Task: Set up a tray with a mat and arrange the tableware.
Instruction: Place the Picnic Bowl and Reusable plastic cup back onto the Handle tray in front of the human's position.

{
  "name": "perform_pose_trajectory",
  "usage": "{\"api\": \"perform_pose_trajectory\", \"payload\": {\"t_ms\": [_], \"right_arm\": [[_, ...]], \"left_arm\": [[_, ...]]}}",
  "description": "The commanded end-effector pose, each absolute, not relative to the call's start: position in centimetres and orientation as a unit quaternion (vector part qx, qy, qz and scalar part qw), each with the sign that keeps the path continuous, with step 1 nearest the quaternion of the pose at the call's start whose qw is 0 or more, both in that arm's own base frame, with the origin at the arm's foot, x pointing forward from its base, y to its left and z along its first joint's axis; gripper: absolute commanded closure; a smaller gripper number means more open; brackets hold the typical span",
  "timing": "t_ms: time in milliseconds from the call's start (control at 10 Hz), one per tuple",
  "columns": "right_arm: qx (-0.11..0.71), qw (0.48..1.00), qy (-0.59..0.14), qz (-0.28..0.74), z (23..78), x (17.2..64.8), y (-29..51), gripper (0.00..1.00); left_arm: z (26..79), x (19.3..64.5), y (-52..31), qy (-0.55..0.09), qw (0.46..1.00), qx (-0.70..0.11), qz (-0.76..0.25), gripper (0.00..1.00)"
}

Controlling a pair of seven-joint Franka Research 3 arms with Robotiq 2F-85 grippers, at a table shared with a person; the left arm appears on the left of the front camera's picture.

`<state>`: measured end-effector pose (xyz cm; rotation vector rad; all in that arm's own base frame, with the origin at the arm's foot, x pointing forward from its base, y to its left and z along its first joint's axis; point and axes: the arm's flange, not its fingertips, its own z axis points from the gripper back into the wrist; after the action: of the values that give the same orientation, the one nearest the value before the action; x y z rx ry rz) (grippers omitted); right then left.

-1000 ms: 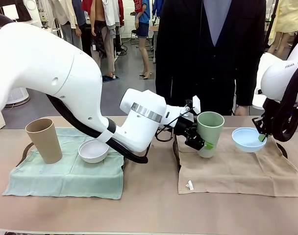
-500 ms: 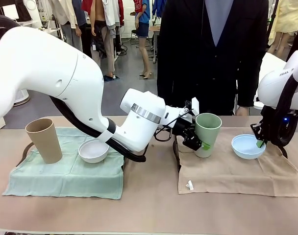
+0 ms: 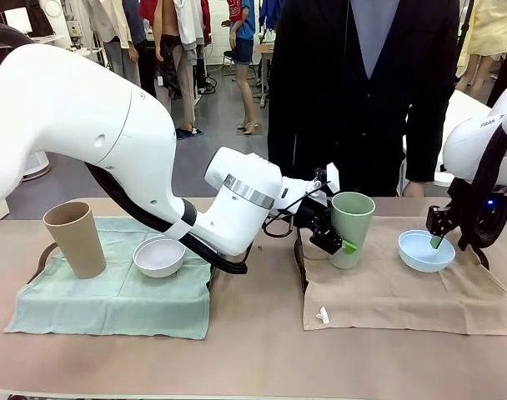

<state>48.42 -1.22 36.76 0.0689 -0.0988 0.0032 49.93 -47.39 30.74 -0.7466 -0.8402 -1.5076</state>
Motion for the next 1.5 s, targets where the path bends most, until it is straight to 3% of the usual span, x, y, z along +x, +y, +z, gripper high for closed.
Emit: {"api": "perform_pose_trajectory", "payload": {"t_ms": [0,100,500,700,1000,1300,1400], "right_arm": [[0.027,0.997,-0.072,0.015,39.7,46.9,-2.3,0.31],[0.024,0.996,-0.086,0.016,41.4,46.1,-3.0,0.20],[0.004,0.992,-0.128,0.013,47.7,42.4,-6.0,0.20],[-0.003,0.992,-0.126,0.014,50.8,40.3,-7.3,0.20],[-0.012,0.990,-0.135,0.026,53.6,38.3,-7.1,0.20],[-0.015,0.993,-0.111,0.021,53.2,39.5,-6.8,0.20],[-0.002,0.991,-0.133,0.018,53.9,38.4,-6.9,0.20]], "left_arm": [[31.4,49.7,-46.1,-0.320,0.634,-0.311,-0.632,0.00],[31.3,49.7,-45.4,-0.302,0.652,-0.308,-0.624,0.00],[33.6,49.1,-41.8,-0.249,0.694,-0.311,-0.600,0.00],[39.8,47.2,-40.1,-0.225,0.725,-0.281,-0.587,0.00],[50.6,43.1,-37.5,-0.146,0.817,-0.191,-0.524,0.00],[55.6,39.8,-34.6,-0.031,0.901,-0.110,-0.419,0.00],[55.6,39.1,-33.8,-0.039,0.904,-0.107,-0.413,0.00]]}}
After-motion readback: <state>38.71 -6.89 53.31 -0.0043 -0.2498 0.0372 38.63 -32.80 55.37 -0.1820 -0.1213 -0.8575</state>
